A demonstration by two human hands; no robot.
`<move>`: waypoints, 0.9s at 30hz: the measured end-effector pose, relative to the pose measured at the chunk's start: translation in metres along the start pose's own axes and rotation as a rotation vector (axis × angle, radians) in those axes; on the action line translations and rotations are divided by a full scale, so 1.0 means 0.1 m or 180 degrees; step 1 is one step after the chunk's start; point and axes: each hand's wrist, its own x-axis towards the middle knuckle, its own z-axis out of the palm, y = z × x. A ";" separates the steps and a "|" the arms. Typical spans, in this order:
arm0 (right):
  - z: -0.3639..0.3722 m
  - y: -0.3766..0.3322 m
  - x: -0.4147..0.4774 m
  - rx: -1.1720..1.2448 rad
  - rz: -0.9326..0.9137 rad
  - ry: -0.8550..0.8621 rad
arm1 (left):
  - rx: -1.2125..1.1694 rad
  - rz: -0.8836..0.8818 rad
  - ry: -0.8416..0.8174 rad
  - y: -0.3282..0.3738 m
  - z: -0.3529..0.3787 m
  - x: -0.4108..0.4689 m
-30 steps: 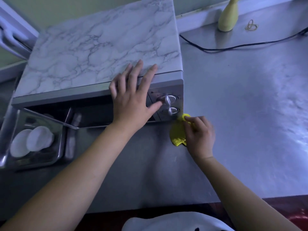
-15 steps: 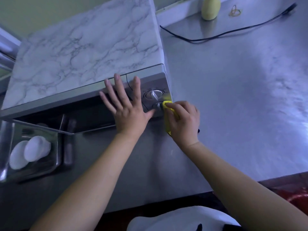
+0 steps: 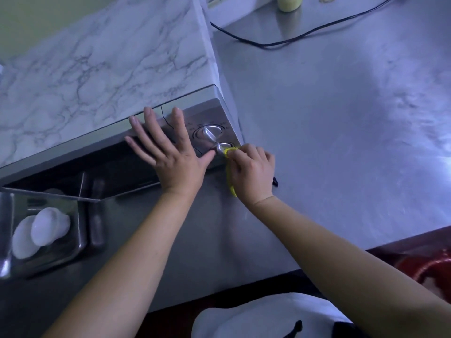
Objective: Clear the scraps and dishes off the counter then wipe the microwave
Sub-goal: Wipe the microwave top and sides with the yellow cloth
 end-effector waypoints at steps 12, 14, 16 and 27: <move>-0.22 0.20 -0.37 0.0585 0.0472 -0.0089 | 0.0033 -0.0052 -0.0077 0.01 -0.04 0.00; -0.18 0.16 -0.33 0.0720 0.0467 0.0071 | 0.0053 -0.0047 -0.0044 0.01 -0.03 0.00; -0.13 0.10 -0.21 0.0912 0.0528 0.0177 | 0.0068 -0.0044 -0.0012 0.01 -0.01 -0.01; 0.09 0.05 -0.01 0.0669 0.0021 0.0433 | 0.0059 -0.0037 0.0078 0.00 0.02 0.00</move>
